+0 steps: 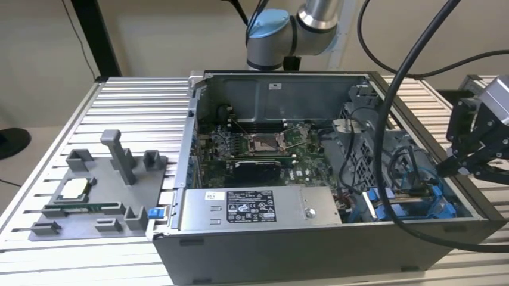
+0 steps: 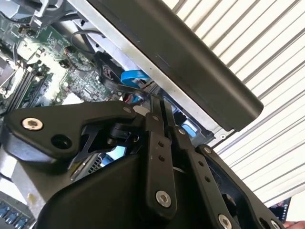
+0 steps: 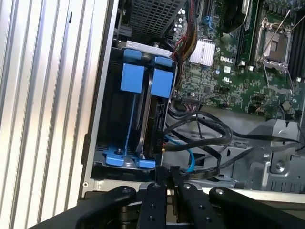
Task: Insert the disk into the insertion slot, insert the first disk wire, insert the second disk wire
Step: 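Insert the second disk wire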
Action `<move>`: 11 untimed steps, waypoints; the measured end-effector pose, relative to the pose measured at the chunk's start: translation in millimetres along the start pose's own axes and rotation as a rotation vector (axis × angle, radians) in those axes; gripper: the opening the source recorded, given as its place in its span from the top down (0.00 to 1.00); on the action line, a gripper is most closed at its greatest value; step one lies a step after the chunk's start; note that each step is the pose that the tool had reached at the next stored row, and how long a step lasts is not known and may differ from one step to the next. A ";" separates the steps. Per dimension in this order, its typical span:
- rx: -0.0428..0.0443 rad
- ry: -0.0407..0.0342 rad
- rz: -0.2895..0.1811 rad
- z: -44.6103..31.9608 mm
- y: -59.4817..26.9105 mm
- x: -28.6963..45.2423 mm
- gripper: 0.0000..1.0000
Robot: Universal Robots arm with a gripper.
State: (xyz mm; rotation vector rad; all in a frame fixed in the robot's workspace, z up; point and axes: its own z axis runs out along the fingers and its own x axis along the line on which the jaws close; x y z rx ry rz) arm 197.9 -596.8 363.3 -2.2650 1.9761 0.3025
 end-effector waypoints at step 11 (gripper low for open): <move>0.0047 -0.0161 0.008 -20.9 21.9 -7.9 1.00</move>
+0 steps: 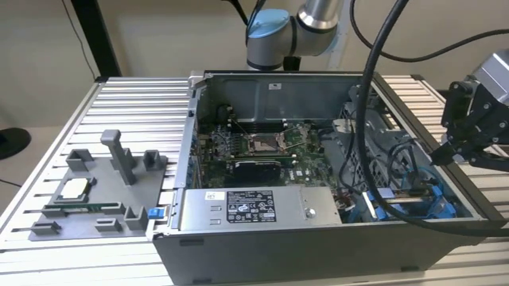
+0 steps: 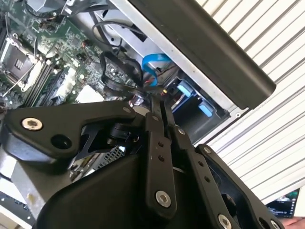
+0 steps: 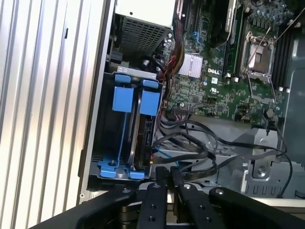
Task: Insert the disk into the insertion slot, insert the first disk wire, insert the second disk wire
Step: 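Insert the second disk wire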
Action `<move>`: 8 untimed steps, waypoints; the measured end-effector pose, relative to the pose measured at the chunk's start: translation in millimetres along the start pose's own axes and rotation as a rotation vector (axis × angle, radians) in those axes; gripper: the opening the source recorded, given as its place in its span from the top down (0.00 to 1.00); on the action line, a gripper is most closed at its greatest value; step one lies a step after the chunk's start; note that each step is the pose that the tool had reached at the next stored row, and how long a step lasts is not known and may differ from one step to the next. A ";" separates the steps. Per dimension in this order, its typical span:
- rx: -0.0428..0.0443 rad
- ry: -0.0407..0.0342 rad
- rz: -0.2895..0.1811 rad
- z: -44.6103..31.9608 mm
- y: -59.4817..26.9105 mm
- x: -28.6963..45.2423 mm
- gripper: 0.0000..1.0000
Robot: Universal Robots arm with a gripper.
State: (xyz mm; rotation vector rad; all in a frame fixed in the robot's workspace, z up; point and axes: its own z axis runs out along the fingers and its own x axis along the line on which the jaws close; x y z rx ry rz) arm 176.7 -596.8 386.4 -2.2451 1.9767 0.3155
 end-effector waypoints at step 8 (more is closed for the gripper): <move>0.0089 0.0008 0.002 -8.4 17.1 -4.5 1.00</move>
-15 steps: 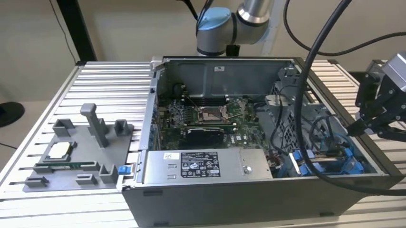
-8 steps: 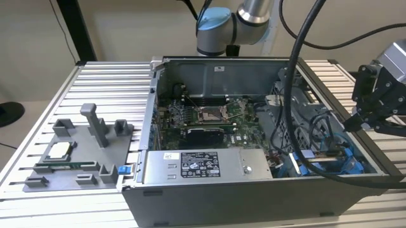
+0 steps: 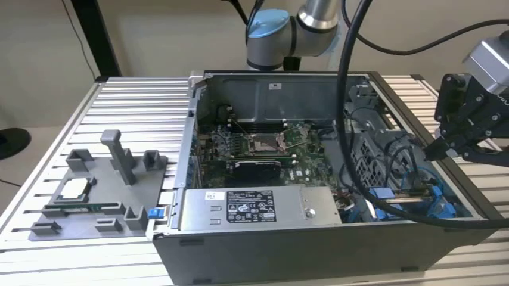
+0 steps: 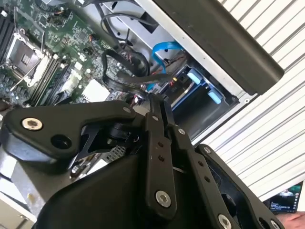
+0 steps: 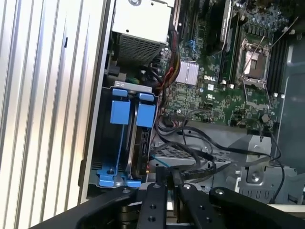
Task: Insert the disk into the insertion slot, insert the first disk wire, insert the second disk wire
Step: 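Insert the second disk wire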
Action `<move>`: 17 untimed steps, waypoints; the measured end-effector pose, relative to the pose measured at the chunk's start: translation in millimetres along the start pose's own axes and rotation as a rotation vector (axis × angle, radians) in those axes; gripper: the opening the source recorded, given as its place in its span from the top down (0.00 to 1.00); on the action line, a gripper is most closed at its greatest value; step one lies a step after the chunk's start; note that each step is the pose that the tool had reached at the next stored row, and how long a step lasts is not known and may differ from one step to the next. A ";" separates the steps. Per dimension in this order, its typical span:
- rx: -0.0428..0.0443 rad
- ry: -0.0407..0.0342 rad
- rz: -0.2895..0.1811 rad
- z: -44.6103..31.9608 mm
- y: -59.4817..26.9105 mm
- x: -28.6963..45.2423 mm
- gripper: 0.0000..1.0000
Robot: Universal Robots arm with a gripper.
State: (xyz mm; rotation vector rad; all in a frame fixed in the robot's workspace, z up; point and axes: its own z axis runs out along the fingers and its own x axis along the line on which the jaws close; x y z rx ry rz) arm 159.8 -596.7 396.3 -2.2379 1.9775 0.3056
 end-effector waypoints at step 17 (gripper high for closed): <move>0.0783 0.0229 -0.010 14.3 27.5 -0.1 1.00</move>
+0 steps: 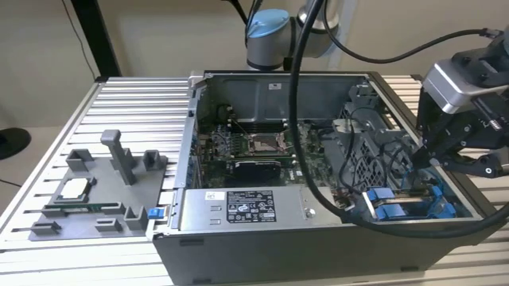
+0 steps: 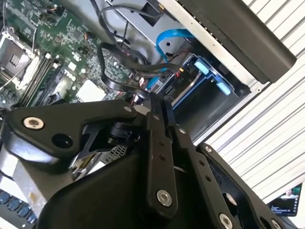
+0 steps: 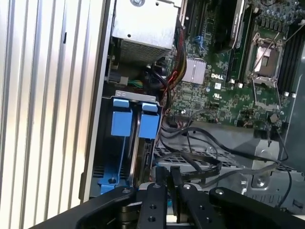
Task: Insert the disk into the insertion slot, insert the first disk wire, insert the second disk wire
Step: 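Insert the second disk wire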
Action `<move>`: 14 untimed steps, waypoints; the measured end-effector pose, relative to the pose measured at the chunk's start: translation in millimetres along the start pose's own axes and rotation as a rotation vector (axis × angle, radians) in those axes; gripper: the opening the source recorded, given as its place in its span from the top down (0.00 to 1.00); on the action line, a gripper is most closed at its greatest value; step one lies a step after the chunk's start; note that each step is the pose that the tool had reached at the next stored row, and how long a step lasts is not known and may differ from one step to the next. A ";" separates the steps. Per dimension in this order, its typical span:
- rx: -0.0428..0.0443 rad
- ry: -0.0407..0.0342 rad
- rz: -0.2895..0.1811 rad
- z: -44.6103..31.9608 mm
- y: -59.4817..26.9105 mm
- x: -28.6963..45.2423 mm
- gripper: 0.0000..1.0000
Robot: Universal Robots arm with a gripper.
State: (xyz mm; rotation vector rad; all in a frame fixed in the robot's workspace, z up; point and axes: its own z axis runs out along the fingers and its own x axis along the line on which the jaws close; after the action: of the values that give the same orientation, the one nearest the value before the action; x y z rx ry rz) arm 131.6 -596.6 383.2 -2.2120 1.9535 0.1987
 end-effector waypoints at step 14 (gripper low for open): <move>-0.0055 0.0518 0.003 15.3 1.8 3.3 1.00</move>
State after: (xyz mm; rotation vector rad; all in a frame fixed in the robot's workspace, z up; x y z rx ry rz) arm 130.6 -596.6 367.5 -2.2393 1.9853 0.1487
